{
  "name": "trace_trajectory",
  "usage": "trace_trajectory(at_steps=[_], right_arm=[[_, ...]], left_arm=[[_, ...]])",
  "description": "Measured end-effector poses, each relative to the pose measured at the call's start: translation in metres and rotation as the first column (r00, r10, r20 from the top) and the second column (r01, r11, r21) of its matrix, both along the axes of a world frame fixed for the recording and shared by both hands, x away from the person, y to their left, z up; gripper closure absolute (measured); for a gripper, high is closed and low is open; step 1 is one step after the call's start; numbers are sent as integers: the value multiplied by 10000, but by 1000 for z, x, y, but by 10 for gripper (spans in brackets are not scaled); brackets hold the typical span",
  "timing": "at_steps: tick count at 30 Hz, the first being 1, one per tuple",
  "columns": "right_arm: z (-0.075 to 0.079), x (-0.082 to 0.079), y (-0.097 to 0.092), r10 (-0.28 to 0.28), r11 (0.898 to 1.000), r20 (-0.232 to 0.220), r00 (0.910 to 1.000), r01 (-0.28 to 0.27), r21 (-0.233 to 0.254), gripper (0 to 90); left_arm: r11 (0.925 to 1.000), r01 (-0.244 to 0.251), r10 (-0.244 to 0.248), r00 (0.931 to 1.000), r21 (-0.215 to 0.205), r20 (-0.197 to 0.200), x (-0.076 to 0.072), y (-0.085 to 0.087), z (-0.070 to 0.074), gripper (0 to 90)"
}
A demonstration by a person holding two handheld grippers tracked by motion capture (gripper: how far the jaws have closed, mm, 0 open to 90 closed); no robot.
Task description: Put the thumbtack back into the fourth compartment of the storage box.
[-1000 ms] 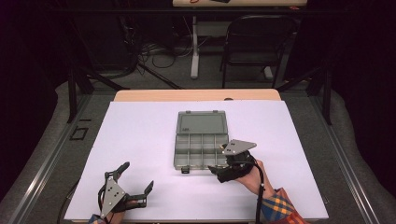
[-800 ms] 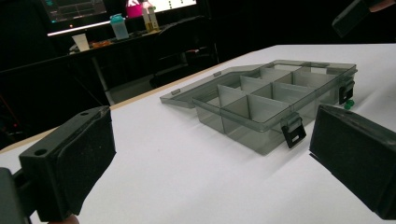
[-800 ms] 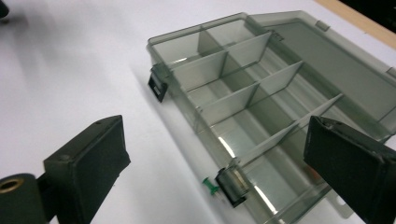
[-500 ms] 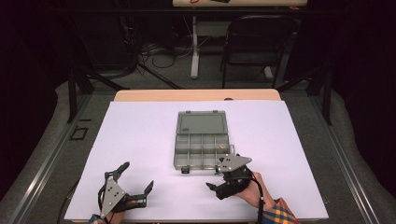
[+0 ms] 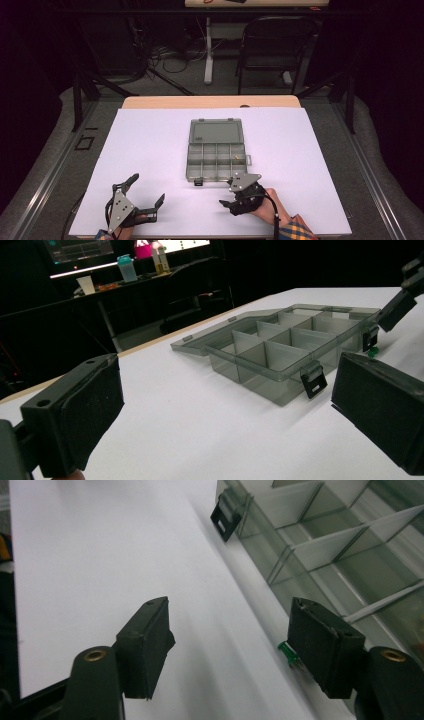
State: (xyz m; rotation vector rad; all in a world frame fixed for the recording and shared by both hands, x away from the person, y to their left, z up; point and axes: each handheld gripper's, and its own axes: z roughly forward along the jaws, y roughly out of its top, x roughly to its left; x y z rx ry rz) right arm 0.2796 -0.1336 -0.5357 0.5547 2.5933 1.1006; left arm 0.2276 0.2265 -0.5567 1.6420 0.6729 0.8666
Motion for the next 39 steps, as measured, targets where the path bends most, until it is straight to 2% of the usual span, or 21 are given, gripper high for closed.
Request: trace_trajectory(at_steps=[3,15,27,39], right_arm=[[-7,3,3,154,9994,-26,9999,-155,-319,346],[-17,16,1,110,9997,-279,9996,-116,-223,397],[-19,17,1,405,9986,-173,9990,-411,-328,386],[-19,18,0,404,9987,-185,9990,-409,-297,376]], left_arm=[[10000,-14,14,10000,7,-11,0,0,0,4],[10000,2,-2,10000,0,-22,0,0,0,4],[10000,19,-19,10000,22,-12,0,0,0,4],[10000,29,-29,10000,14,-10,0,0,0,4]])
